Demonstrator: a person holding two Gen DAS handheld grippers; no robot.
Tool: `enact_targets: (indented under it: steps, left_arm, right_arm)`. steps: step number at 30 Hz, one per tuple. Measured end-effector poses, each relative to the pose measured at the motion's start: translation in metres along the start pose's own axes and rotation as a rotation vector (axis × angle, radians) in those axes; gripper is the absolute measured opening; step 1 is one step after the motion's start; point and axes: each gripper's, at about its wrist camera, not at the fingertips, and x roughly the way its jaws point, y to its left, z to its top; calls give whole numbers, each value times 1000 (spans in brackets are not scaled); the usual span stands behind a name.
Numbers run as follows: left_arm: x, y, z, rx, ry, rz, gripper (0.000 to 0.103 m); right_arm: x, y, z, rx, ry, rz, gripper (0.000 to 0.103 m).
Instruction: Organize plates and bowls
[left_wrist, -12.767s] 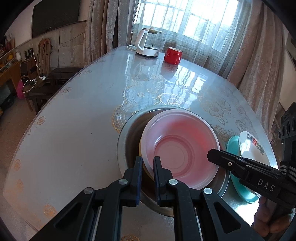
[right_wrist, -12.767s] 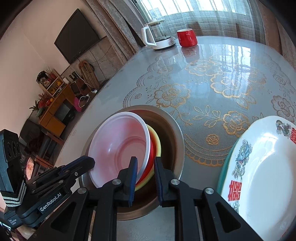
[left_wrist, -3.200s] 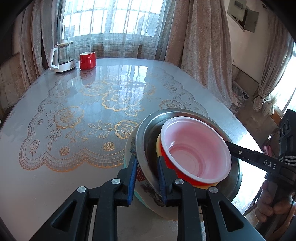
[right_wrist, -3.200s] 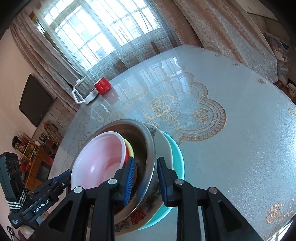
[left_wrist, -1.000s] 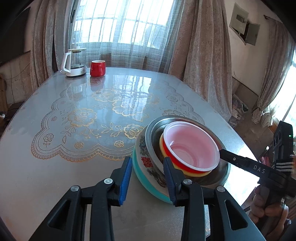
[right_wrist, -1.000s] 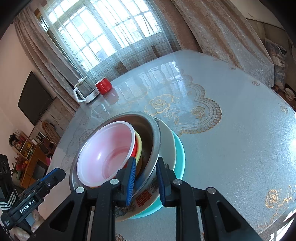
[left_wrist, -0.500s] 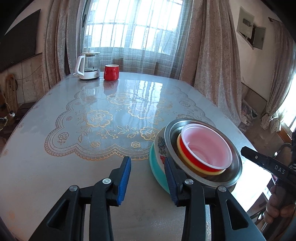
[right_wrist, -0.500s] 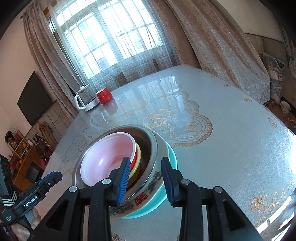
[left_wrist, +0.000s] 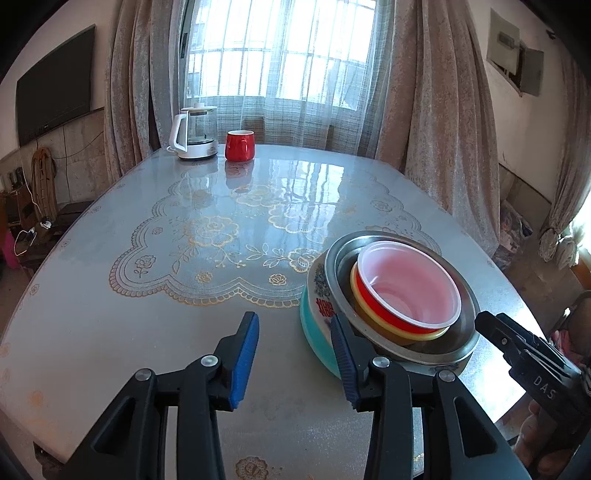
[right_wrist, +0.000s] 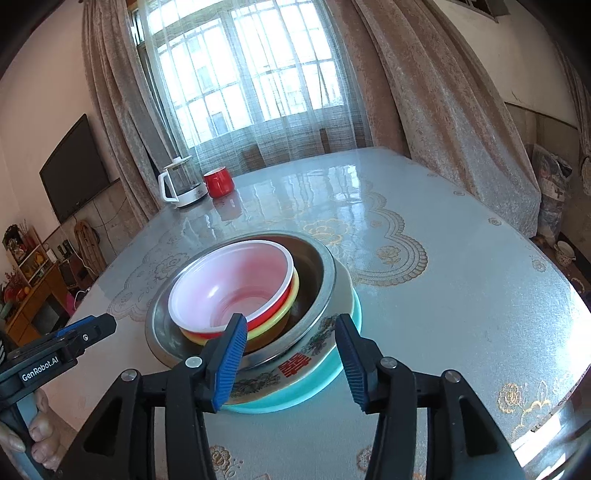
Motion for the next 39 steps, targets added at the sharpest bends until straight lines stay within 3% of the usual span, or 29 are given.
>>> enact_targets:
  steps: [8,18,27,32,36,39]
  left_arm:
    - [6,-23,10,82,-49,33,42]
    - [18,-36,2,55,-4,102,42]
    - [-4,-25,-4,-31,-69,163,49]
    - [-4,-27,-16,19,-50,160,50]
    - [-8,-18,-24,26,-53,145,60]
    - [-5,-14,-31,51,-33,135,60]
  right_arm:
    - [-5,-9,7,-19,-72,-95,57]
    - [11,-14,4,-88,-26,-116,58]
    - [0,13,36,-165,-72,-117,58]
    - [2,27,14,-157,-43,-146,58]
    - [3,30,0,-105,-37,-186,58]
    - [0,34,-4,-91,-47,-225,58]
